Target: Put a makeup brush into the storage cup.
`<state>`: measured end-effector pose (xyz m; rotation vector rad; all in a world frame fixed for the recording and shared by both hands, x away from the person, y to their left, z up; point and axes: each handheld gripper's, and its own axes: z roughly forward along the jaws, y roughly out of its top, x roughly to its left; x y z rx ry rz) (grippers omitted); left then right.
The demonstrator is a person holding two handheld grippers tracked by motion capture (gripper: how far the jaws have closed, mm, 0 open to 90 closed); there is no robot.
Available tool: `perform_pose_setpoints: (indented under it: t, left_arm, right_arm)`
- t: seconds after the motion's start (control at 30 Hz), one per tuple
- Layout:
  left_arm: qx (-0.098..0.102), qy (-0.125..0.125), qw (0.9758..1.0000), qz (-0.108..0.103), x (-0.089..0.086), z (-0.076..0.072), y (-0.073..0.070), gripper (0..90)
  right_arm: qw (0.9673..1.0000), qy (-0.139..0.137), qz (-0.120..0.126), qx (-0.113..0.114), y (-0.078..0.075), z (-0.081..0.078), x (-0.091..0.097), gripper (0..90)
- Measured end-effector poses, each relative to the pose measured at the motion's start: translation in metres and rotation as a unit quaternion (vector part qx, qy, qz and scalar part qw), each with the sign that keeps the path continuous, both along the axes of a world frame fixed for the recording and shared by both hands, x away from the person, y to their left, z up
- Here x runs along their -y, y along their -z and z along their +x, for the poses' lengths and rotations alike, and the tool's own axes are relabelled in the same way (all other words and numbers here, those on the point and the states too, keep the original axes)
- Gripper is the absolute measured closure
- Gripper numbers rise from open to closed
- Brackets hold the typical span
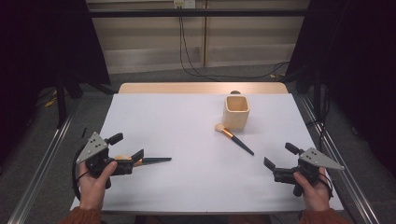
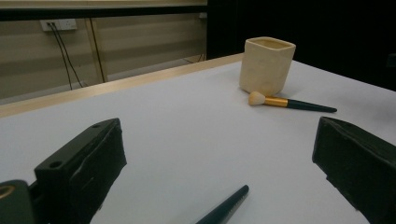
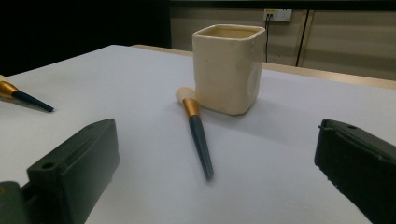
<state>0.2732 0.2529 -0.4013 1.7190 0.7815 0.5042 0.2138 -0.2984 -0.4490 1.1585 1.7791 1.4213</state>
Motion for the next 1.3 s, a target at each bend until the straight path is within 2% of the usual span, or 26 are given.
perform_pose_setpoints:
  t: [0.4,0.67,0.73,0.83,0.97,1.17,1.23,1.27,1.3]
  left_arm:
    - [0.002,0.005,1.0,-0.004,0.004,0.018,-0.005,2.2]
    - [0.001,0.006,1.0,0.003,0.016,0.032,-0.005,2.2]
    - [-0.001,0.011,0.9998,0.017,0.019,0.037,-0.006,2.2]
    - [-0.008,0.018,0.9995,0.024,0.02,0.042,-0.008,2.3]
    - [-0.024,0.027,0.9985,0.042,0.02,0.051,-0.014,2.3]
    - [-0.036,0.03,0.9977,0.049,0.019,0.056,-0.017,2.7]
    - [-0.047,0.039,0.9963,0.061,0.02,0.059,-0.017,2.8]
    - [-0.058,0.043,0.9941,0.08,0.021,0.061,-0.017,3.2]
    - [-0.063,0.046,0.9931,0.087,0.022,0.062,-0.017,3.2]
  right_arm:
    - [1.0,-0.002,-0.002,-0.001,0.0,0.001,0.0,0.0]
    - [1.0,-0.003,-0.001,-0.003,0.001,0.001,0.0,0.0]
    - [1.0,-0.002,-0.001,-0.003,0.001,0.002,0.0,0.0]
    - [1.0,-0.002,-0.001,-0.003,0.001,0.001,0.0,0.0]
    - [1.0,-0.003,-0.002,-0.004,0.001,0.002,0.0,0.0]
    - [1.0,-0.003,-0.001,-0.004,0.001,0.002,0.0,0.0]
    - [1.0,-0.003,-0.002,-0.005,0.001,0.002,0.0,0.0]
    - [1.0,-0.004,-0.003,-0.004,0.001,0.002,0.0,0.0]
    - [1.0,-0.004,-0.003,-0.005,0.001,0.002,0.0,0.0]
